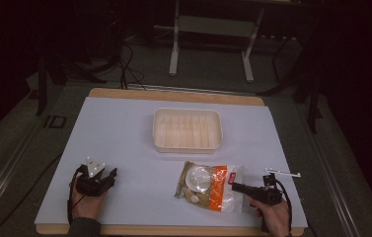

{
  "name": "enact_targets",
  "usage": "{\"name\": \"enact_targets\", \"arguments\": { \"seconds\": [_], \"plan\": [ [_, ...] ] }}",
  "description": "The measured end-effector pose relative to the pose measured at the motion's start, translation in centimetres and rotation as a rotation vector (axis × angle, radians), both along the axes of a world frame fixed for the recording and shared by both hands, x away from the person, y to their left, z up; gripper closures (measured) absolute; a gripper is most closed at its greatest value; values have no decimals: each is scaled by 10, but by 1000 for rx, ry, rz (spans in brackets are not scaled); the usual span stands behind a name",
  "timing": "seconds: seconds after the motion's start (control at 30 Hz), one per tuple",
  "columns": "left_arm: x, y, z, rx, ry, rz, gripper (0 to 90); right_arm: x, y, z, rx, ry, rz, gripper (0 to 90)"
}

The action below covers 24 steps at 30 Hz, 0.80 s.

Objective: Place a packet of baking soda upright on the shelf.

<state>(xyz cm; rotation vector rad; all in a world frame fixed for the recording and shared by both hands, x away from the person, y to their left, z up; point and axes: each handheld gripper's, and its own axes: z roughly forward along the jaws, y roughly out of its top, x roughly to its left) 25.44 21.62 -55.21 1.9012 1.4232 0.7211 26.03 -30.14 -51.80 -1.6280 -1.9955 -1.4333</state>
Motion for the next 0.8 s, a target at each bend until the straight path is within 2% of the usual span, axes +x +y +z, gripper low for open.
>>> {"name": "enact_targets", "arguments": {
  "seconds": [0.07, 0.2, 0.33, 0.43, 0.8],
  "plan": [
    [0, 0, 0, 0, 1, 2, 525, 2, 1, 6, 19, -6, 13, 900],
    [0, 0, 0, 1, 1, 1, 525, 6, 8, 18, 12, -31, 33, 900],
    [0, 0, 0, -2, 2, 3, 525, 10, 14, 29, 31, -43, 59, 900],
    [0, 0, 0, -2, 3, 3, 525, 15, 21, 37, 51, -49, 86, 900],
    [0, 1, 0, -13, -5, 17, 515, 28, 48, 67, 77, -103, 148, 900]
  ]
}}
